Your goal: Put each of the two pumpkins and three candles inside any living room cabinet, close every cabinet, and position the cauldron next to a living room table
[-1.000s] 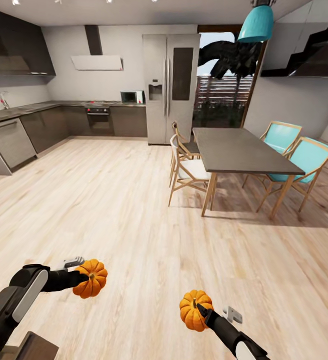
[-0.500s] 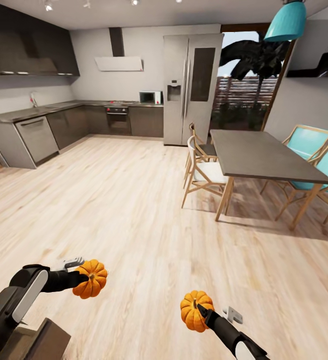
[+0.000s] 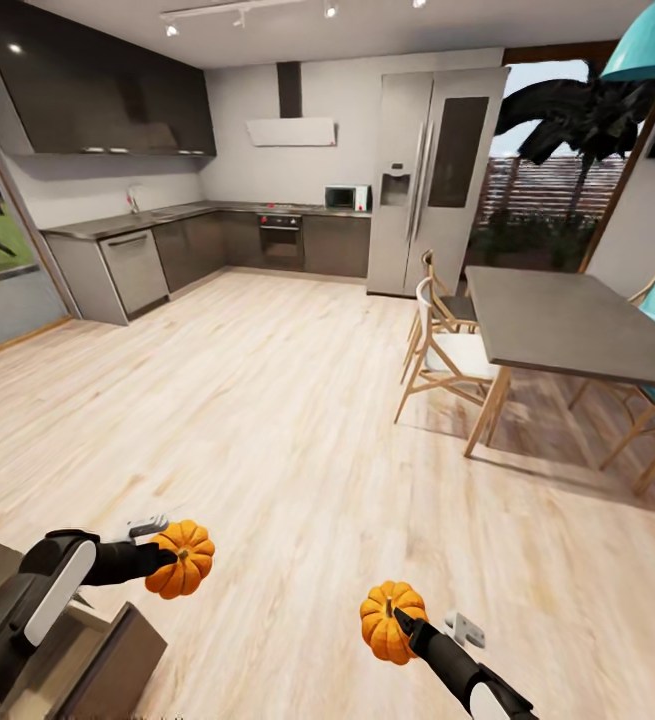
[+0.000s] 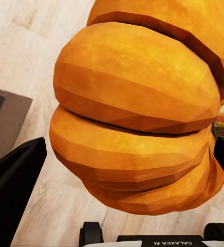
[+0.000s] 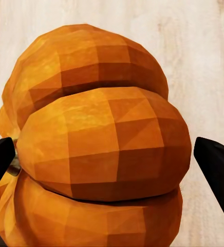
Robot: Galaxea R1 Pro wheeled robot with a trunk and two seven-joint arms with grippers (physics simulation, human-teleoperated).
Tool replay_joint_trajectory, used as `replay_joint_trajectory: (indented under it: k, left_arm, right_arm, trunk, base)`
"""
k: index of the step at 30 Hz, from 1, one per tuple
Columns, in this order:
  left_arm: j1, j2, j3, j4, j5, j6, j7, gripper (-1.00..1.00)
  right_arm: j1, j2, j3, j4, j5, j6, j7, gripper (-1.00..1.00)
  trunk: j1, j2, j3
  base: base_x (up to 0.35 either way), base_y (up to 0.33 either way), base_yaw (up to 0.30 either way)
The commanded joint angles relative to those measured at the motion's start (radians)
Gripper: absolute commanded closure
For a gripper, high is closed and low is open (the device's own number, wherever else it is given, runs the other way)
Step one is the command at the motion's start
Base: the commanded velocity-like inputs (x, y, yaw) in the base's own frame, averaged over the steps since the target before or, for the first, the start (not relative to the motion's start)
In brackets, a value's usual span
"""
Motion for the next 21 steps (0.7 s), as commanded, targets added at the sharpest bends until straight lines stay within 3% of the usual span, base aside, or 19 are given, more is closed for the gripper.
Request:
replay_joint_trajectory:
  k: [1, 21]
  left_arm:
    - [-0.001, 0.001, -0.002, 0.0, -0.004, 0.003, -0.004, 1.0]
    - [-0.001, -0.001, -0.002, 0.001, -0.003, 0.003, -0.003, 1.0]
  right_arm:
    - [0.0, -0.001, 0.003, -0.001, -0.009, 0.003, 0.0, 1.0]
    - [0.0, 0.0, 0.004, -0.001, -0.008, 0.001, -0.006, 1.0]
  trunk:
    - [0.0, -0.001, 0.0]
    - [0.0, -0.001, 0.009]
  base:
    - [0.0, -0.002, 0.281]
    - [0.0, 0.0, 0.281]
